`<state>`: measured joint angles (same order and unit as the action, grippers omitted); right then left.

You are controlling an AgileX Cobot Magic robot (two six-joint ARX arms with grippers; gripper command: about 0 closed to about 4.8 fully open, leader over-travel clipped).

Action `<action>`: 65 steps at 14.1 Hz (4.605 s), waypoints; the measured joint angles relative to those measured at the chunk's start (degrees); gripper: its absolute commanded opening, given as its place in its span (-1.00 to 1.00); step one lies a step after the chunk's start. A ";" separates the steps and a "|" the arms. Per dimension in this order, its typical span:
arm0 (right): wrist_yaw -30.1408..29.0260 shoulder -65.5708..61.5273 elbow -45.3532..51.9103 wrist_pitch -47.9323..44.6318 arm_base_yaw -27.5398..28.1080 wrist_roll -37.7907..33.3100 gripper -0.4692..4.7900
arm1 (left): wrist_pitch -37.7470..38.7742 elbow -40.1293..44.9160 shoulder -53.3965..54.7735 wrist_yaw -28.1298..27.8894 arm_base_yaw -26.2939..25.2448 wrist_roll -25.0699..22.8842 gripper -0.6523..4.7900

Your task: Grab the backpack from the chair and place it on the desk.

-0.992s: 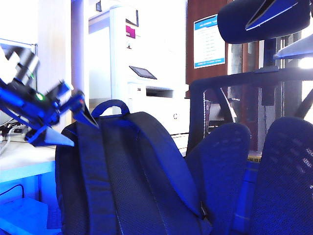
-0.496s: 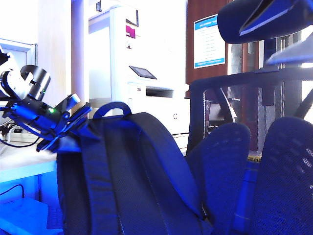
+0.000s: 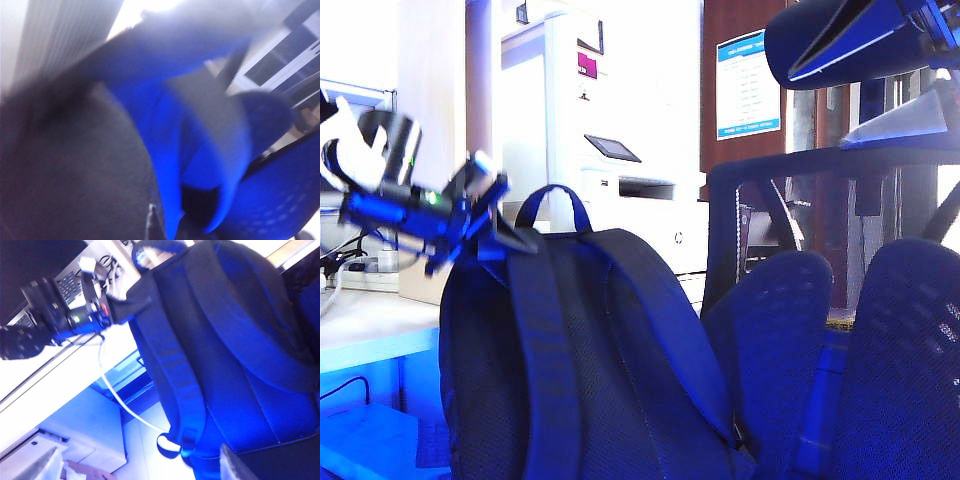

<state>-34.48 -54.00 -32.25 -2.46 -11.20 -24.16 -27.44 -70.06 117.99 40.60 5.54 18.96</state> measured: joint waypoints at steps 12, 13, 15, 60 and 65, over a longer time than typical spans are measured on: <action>-13.94 0.20 0.00 -0.72 0.00 0.02 0.72 | 17.77 1.05 -26.43 -3.76 0.48 -5.42 -0.78; -15.04 0.66 0.00 -0.76 0.00 0.02 0.72 | 18.56 1.16 -29.07 -4.96 0.42 -5.44 -0.78; -15.54 1.46 0.00 -1.18 0.00 0.02 0.72 | 18.82 1.36 -33.97 -6.88 0.28 -5.44 -0.78; -16.48 2.60 0.00 -5.60 -10.51 -5.81 0.65 | 57.81 -56.46 -11.52 -18.67 -47.76 -27.98 -0.02; -15.69 2.51 0.00 -5.62 -10.51 -5.81 0.65 | 66.27 -56.41 -9.25 -19.04 -48.00 -29.97 0.51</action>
<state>-50.17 -51.48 -32.25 -8.08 -21.71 -29.98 38.83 -126.48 108.75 21.56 -42.46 -11.00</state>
